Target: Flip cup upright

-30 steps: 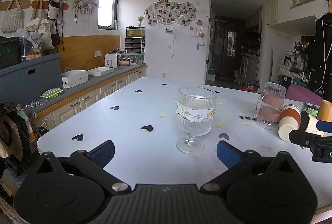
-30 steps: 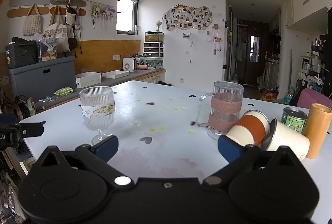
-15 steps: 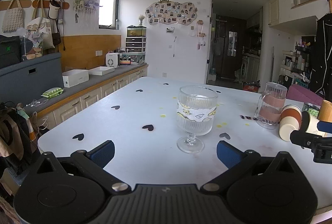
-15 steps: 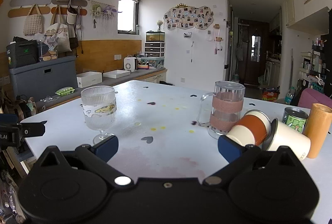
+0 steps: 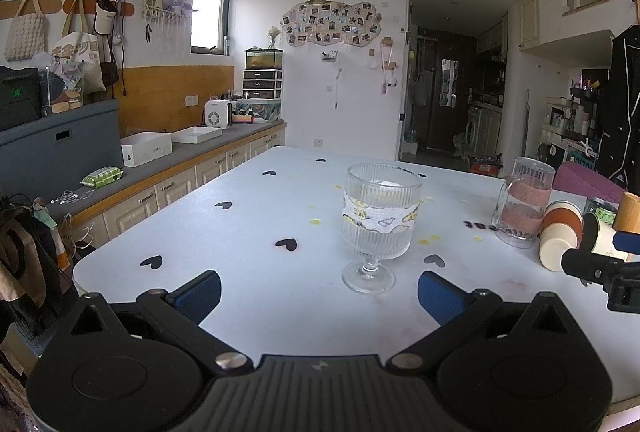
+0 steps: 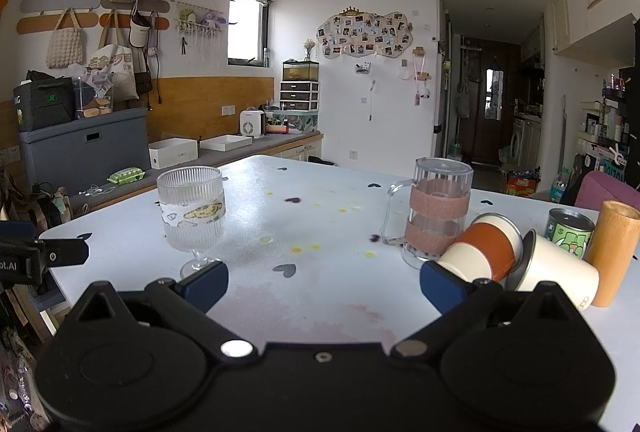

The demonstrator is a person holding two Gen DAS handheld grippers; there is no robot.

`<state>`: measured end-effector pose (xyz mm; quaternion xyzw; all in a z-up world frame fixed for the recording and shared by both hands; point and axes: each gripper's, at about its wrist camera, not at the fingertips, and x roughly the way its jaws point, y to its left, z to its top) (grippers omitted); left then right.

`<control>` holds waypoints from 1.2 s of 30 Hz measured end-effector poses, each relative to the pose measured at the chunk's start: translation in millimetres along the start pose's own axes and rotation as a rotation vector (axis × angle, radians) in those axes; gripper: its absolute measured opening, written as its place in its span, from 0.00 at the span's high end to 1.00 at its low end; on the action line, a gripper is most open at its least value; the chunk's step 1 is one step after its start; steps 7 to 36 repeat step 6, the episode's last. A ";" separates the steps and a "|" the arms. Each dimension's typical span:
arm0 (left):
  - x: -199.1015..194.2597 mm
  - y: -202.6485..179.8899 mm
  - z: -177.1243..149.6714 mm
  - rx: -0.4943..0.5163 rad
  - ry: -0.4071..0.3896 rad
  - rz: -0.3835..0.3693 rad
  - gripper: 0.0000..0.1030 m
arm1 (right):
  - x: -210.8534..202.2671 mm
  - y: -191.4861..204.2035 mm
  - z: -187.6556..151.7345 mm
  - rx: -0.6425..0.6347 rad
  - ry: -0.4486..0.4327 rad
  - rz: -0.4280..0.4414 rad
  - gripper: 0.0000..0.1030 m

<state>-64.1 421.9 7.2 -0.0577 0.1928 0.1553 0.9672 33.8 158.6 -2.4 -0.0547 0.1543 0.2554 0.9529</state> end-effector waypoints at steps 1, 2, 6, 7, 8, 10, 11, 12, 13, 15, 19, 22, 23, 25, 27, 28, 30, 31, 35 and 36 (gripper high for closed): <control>-0.4 0.5 -0.8 -0.001 0.001 0.001 0.00 | -0.1 0.0 -0.1 0.000 0.000 0.000 0.00; -0.8 1.4 -1.7 -0.002 0.002 0.003 0.00 | -0.1 0.0 0.0 0.000 0.000 0.000 0.00; -1.8 5.1 -4.5 -0.006 0.006 0.010 0.00 | -0.1 0.2 0.1 0.000 0.000 0.000 0.00; -1.8 5.1 -4.5 -0.006 0.006 0.010 0.00 | -0.1 0.2 0.1 0.000 0.000 0.000 0.00; -1.8 5.1 -4.5 -0.006 0.006 0.010 0.00 | -0.1 0.2 0.1 0.000 0.000 0.000 0.00; -1.8 5.1 -4.5 -0.006 0.006 0.010 0.00 | -0.1 0.2 0.1 0.000 0.000 0.000 0.00; -1.8 5.1 -4.5 -0.006 0.006 0.010 0.00 | -0.1 0.2 0.1 0.000 0.000 0.000 0.00; -1.8 5.1 -4.5 -0.006 0.006 0.010 0.00 | -0.1 0.2 0.1 0.000 0.000 0.000 0.00; -1.8 5.1 -4.5 -0.006 0.006 0.010 0.00 | -0.1 0.2 0.1 0.000 0.000 0.000 0.00; -1.8 5.1 -4.5 -0.006 0.006 0.010 0.00 | -0.1 0.2 0.1 0.000 0.000 0.000 0.00; -1.8 5.1 -4.5 -0.006 0.006 0.010 0.00 | -0.1 0.2 0.1 0.000 0.000 0.000 0.00; -1.8 5.1 -4.5 -0.006 0.006 0.010 0.00 | -0.1 0.2 0.1 0.000 0.000 0.000 0.00; -1.8 5.1 -4.5 -0.006 0.006 0.010 0.00 | -0.1 0.2 0.1 0.000 0.000 0.000 0.00; -1.8 5.1 -4.5 -0.006 0.006 0.010 0.00 | -0.1 0.2 0.1 0.000 0.000 0.000 0.00; -1.8 5.1 -4.5 -0.006 0.006 0.010 0.00 | -0.1 0.2 0.1 0.000 0.000 0.000 0.00; -1.8 5.1 -4.5 -0.006 0.006 0.010 0.00 | -0.1 0.2 0.1 0.000 0.000 0.000 0.00; -1.8 5.1 -4.5 -0.006 0.006 0.010 0.00 | -0.1 0.2 0.1 0.000 0.000 0.000 0.00; -1.8 5.1 -4.5 -0.006 0.006 0.010 0.00 | -0.1 0.2 0.1 0.000 0.000 0.000 0.00; -1.8 5.1 -4.5 -0.006 0.006 0.010 0.00 | -0.1 0.2 0.1 0.000 0.000 0.000 0.00; -1.8 5.1 -4.5 -0.006 0.006 0.010 0.00 | -0.1 0.2 0.1 0.000 0.000 0.000 0.00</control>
